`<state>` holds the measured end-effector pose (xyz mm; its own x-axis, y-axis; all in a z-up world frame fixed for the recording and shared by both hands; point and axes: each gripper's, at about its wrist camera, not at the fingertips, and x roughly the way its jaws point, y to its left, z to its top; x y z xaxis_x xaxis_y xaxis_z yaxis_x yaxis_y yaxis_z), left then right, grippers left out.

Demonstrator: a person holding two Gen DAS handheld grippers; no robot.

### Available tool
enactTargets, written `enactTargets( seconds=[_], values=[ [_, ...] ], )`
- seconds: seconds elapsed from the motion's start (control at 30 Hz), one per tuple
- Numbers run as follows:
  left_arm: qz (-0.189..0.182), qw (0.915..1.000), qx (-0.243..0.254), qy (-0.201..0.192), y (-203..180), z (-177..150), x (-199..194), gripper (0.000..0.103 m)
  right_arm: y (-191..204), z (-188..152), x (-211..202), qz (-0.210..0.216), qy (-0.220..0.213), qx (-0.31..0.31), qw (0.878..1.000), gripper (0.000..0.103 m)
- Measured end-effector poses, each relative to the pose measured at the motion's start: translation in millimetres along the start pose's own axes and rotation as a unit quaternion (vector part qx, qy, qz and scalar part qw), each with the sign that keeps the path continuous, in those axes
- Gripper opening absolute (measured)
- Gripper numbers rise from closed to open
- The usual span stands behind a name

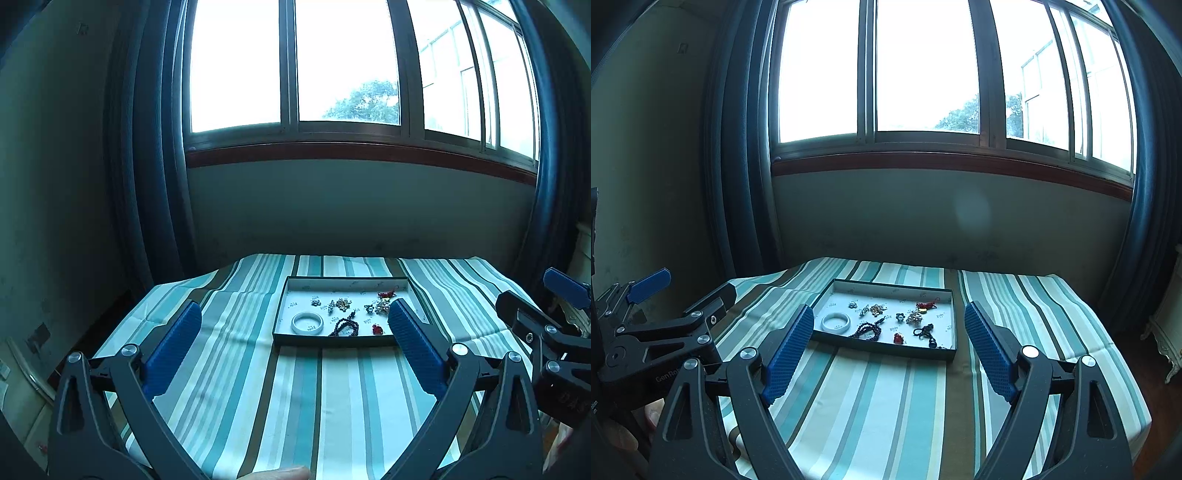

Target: Organize jewelry

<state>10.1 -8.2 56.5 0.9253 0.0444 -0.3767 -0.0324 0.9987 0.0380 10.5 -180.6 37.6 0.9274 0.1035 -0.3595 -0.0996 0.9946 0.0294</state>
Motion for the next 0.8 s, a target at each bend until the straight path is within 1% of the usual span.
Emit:
enactTargets(
  seconds=[0.43,0.8],
  values=[
    [-0.007,1.0000,0.001,0.003,2.1,-1.2,1.2,0.101,2.3,-2.1,0.4,0.000,0.002,0.000,1.000,0.083],
    [-0.004,1.0000,0.000,0.002,2.5,-2.0,4.4,0.101,3.5,-7.3,-0.2,0.000,0.005,0.001,1.000,0.083]
  ],
)
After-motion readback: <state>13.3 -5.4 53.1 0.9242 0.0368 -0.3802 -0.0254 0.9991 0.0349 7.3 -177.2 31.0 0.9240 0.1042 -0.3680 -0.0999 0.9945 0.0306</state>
